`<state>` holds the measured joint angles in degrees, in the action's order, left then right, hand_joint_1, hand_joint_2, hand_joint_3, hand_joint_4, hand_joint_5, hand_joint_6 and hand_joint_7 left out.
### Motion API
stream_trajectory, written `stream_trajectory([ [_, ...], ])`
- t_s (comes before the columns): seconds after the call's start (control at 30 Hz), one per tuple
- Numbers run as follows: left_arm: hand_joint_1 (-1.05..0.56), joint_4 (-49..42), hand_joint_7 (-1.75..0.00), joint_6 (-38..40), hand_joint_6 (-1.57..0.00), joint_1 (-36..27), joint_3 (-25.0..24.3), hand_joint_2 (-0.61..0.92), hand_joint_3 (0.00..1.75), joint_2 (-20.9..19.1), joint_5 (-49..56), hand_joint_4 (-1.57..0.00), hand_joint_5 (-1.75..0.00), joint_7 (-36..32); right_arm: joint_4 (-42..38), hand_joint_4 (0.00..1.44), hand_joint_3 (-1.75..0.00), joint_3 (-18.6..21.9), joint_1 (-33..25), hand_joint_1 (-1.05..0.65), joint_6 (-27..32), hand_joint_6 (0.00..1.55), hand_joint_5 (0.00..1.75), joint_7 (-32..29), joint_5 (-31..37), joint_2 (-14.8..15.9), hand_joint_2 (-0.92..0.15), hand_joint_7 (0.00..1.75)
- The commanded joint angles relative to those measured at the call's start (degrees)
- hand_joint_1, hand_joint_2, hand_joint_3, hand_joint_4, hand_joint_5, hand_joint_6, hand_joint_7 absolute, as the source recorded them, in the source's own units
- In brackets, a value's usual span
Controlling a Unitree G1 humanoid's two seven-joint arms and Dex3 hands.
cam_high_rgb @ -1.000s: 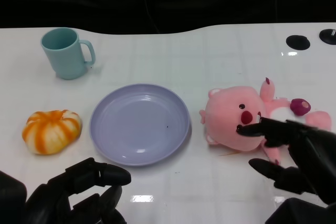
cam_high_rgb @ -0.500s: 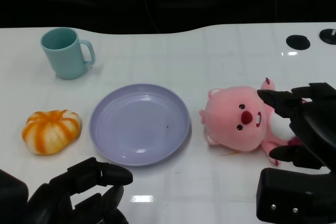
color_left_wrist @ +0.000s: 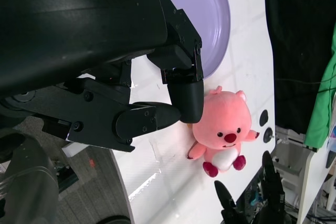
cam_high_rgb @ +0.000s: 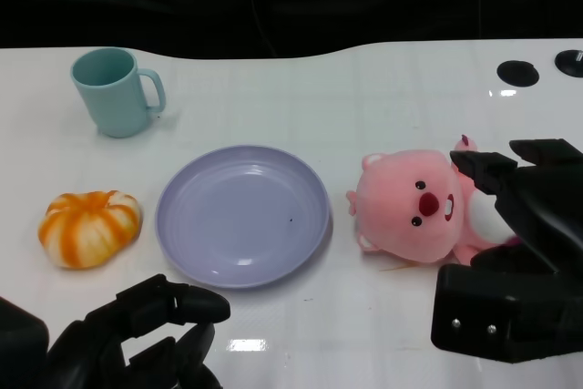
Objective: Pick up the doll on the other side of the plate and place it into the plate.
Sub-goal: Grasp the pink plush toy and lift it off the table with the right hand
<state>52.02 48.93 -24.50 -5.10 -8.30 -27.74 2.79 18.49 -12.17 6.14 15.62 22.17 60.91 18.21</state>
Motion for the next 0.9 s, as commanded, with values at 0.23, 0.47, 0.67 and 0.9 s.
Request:
stream_trajectory([
  [0.23,-0.24,0.81,-1.24,0.16,-0.54,-0.61,-0.87,0.92,0.49,-0.36,-0.17,-0.5,-1.67,-0.53,-7.32,0.0,-0.01,-1.2,4.01,-0.52,2.59,0.29,0.32,-1.89,-0.32,-0.04,-0.82,0.01],
  [0.47,-0.24,0.49,-1.24,-0.39,-0.54,-0.78,-1.35,0.92,0.48,-0.68,-0.23,-0.5,-1.67,0.04,-11.46,0.0,-0.01,-2.64,6.67,-0.46,4.83,0.28,0.31,-2.21,-1.53,-0.54,-0.83,0.0],
  [0.67,-0.24,0.32,-1.24,-0.23,-0.55,-0.66,-1.44,0.92,0.48,-0.77,-0.02,-0.51,-1.67,-0.1,-14.4,0.0,-0.01,-3.85,8.88,-0.45,6.38,0.31,0.33,-1.3,-3.06,-0.79,-0.83,0.01],
  [0.9,-0.25,0.08,-1.24,-0.66,-0.55,-0.64,-1.07,0.92,0.48,-0.89,0.39,-0.51,-1.66,0.05,-19.3,0.01,-0.01,-5.0,12.31,-0.44,7.11,0.34,0.33,0.1,-7.23,-0.74,-0.84,0.02],
])
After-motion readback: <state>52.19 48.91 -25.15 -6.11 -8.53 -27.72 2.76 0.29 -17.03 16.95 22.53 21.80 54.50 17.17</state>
